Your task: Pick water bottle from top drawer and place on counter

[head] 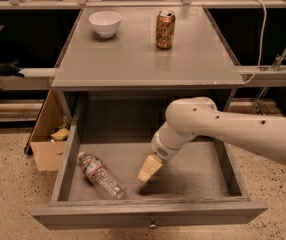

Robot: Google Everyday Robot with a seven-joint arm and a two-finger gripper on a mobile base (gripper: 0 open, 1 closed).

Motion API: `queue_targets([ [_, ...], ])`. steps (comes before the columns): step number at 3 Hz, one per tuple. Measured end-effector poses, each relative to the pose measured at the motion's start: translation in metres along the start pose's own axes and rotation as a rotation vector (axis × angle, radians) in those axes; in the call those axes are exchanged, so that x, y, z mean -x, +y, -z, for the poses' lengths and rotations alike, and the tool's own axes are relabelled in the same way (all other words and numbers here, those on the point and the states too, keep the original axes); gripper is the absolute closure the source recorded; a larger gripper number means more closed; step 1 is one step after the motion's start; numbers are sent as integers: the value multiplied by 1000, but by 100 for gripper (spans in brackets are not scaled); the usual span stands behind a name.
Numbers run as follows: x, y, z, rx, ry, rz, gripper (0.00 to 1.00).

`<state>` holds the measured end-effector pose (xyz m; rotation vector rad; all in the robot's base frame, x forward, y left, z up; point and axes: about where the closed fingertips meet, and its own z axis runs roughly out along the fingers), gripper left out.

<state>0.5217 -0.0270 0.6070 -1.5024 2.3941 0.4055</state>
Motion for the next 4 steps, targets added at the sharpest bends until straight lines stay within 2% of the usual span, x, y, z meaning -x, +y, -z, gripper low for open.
queue_targets([
  [2,0,-3,-7,17,-7,-8,0],
  [3,9,-4,-3,23,-25,-3,0],
  [4,44,28,35,22,-34,-1,0],
])
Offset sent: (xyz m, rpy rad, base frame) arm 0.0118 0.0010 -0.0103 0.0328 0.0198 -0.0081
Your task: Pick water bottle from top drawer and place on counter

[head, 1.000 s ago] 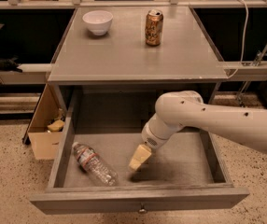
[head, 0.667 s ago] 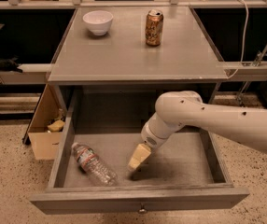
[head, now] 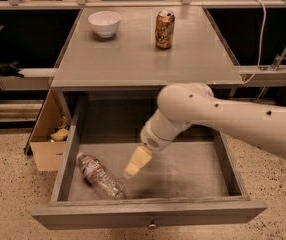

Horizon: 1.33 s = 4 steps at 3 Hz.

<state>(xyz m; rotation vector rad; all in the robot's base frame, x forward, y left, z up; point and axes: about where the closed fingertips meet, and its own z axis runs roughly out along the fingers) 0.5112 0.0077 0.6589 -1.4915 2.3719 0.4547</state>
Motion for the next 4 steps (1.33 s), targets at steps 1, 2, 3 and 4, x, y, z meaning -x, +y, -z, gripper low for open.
queue_targets([
  [1,69,61,62,-1,8,-4,0],
  [2,149,125,122,-8,18,11,0],
  [3,176,152,135,11,35,-21,0],
  [4,176,152,135,11,35,-21,0],
])
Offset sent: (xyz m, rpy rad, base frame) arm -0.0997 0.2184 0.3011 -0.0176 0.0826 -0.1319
